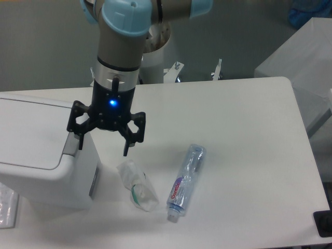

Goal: Open the trash can
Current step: 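Lower the gripper onto the trash can lid edge and lift it open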

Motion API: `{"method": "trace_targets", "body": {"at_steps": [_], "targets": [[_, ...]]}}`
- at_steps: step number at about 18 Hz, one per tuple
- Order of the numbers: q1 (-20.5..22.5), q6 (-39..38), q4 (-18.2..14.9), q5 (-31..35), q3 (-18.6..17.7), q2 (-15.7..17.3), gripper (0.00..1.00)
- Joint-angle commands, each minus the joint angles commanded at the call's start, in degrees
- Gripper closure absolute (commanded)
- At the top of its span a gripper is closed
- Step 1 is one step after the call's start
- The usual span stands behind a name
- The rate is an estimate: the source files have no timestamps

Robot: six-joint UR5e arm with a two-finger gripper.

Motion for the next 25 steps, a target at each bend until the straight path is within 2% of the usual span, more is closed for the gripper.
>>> {"method": "trace_targets", "body": {"at_steps": [2,7,25], "targets": [[0.00,0.62,0.18,0.00,-1.41,1.06,0.00],[-0.17,0.18,0.18,0.00,-1.85,0.97,0.00],[-0.35,0.00,0.18,0.09,-2.12,0.53,0.00]]}}
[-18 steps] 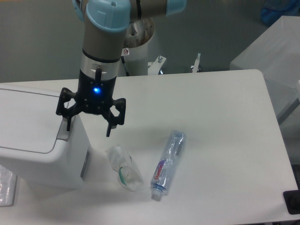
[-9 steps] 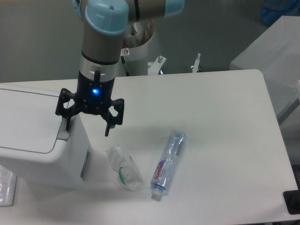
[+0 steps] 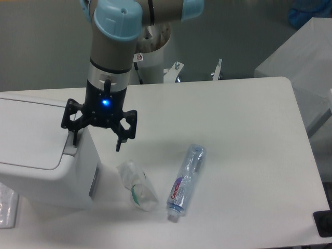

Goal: Open the trash can

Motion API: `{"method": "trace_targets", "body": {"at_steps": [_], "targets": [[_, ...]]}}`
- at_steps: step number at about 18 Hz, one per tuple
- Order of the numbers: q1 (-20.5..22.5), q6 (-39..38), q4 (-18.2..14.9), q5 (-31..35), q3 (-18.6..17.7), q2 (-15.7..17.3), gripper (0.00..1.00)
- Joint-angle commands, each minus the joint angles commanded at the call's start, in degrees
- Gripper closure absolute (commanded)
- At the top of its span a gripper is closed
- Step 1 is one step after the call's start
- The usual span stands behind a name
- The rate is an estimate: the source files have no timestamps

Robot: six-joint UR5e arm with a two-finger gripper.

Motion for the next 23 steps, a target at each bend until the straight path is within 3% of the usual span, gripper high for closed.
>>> {"method": "trace_targets", "body": {"at_steps": [10,15,20,23], "targets": [[0.00,0.00,0.09,0.00,-0.09,0.26,0.00],[0.52,1.14,0.26,0.00,3.51,-0.18,0.00],[6.58,7.81,1.05,-0.09,6.76,-0.35,0.00],[10.01,15.79,2.63,0.00,6.59,-4.64,0.00]]}}
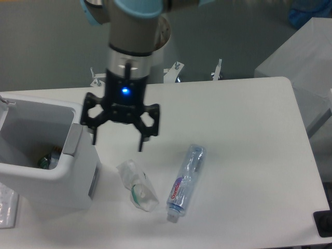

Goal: Open the trash can

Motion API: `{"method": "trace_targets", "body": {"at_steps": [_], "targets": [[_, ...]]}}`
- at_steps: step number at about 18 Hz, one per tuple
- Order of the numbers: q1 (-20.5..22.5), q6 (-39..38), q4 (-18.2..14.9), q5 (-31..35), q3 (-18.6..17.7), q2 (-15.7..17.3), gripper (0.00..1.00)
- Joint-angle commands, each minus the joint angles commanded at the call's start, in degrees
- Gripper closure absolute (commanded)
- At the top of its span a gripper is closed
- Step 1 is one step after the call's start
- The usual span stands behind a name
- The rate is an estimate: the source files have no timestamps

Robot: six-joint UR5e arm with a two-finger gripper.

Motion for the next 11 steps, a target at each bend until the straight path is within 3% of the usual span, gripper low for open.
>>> {"method": "trace_targets", "body": {"at_steps": [4,8,11], "targets": [[3.16,4.32,1.24,3.86,-0.09,-2.65,0.00],[6.51,8.20,1.76,4.74,2.71,-8.36,0.00],[7.83,15.38,1.33,8.51,2.99,-10.29,0.00]]}}
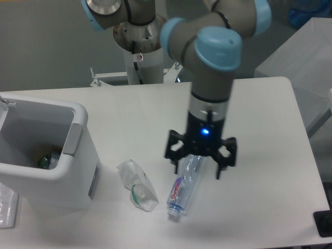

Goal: Open the trash can

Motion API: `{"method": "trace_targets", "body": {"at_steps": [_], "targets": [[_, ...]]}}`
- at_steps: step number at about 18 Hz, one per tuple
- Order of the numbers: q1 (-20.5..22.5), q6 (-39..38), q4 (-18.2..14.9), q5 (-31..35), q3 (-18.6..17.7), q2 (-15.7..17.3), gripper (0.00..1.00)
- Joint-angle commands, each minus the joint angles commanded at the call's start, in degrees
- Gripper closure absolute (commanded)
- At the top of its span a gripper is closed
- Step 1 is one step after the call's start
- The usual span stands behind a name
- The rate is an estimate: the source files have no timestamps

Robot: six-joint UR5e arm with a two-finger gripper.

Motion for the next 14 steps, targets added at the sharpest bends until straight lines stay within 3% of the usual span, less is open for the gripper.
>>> {"method": "trace_targets", "body": {"at_steps": [3,6,11,14], "targets": [[1.40,3.62,-0.53,1.16,0.09,-1.67,0.00],[3.34,12.39,-1.32,3.52,-0.26,-3.69,0.00],[3.34,22.86,-2.38,7.83,-2.46,-3.70,0.00],[3.35,24.11,-2.47,8.10,-2.81,-3.61,0.00]]}}
